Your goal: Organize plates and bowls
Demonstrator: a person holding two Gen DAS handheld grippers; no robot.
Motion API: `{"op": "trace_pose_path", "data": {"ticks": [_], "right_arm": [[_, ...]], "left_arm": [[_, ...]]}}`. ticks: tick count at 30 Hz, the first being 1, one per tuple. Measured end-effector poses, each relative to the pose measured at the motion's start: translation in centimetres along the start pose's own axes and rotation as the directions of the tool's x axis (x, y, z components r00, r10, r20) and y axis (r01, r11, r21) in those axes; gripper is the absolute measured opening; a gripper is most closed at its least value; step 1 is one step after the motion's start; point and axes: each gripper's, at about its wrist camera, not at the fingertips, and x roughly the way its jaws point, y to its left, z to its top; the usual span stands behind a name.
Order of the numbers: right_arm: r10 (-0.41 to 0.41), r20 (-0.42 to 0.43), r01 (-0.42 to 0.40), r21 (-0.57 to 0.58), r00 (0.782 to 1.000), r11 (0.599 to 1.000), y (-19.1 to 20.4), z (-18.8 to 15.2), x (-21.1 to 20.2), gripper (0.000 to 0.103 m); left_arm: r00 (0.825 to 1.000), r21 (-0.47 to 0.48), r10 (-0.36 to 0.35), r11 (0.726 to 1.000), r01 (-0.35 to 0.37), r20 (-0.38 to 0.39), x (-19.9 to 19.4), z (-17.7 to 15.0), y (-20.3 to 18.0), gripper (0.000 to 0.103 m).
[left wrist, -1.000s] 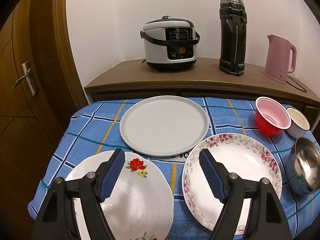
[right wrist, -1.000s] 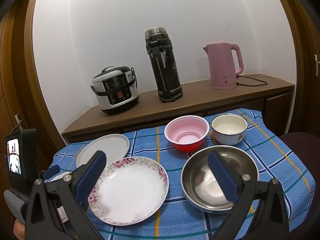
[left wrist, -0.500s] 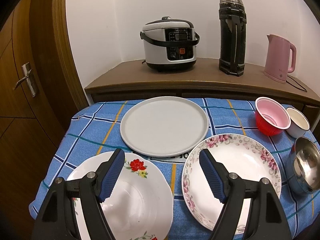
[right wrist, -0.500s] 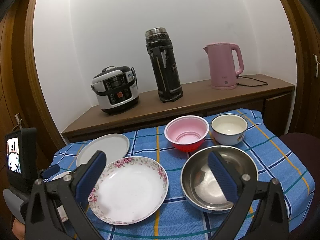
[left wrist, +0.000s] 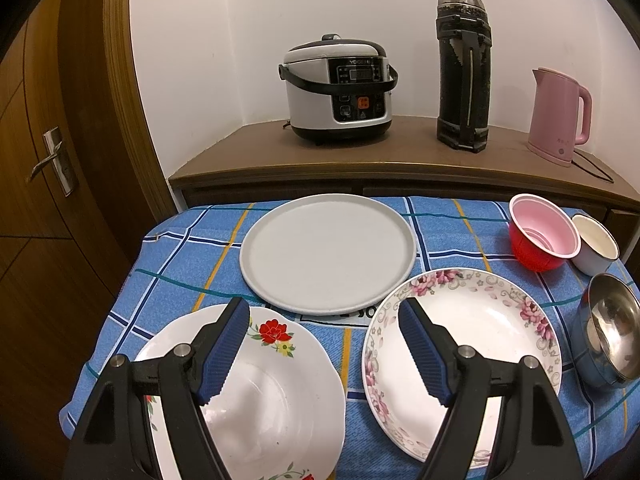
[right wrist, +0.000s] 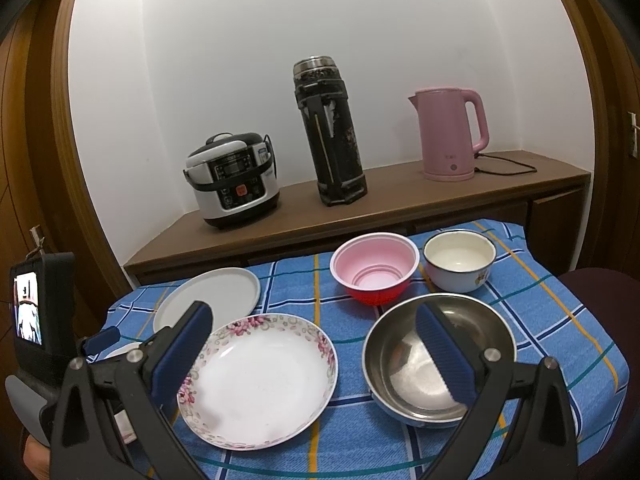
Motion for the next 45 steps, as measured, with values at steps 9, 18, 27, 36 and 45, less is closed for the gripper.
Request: {"op": "trace_pose_path", "data": {"ticks": [9,18,27,36,45], "right_arm": [[0.006,-0.003,-0.006,-0.003,1.0,1.0,0.1,-0.1,0.1,0.103],[0.011,-0.007,-0.011,-0.014,1.0,1.0,-0.2,-0.1,0.5,0.103],[0.034,-0.039,-0.036,-0.055,0.999,0.998,-0.7,-1.0,0.9,0.092],[0.118,-0.21,-0.134,-0.06,0.97,0.989,-1.2,-3.8,2.9,0.053],[0.15,-0.29,-0.169,-0.041,0.945,0.985,-1.1,-4.9,4.4,0.048]], "left_arm": [[1.0,0.008,0.001,1.0,-0.001,-0.002,0.0,0.3,-0.2,0.079],[1.0,0.021,-0.008,1.0,0.008,-0.015,0.7,0.5,-0.9,0.079],[0.986,-0.023,-0.15,0.989,0.149,-0.073,1.7,0.0,-0.4,0.079],[0.978,0.041,-0.199,0.979,0.202,-0.068,1.7,-0.1,-1.2,0.079],[0.954,0.023,-0.271,0.961,0.276,-0.128,3.4,-0.1,-1.6,0.053]]}}
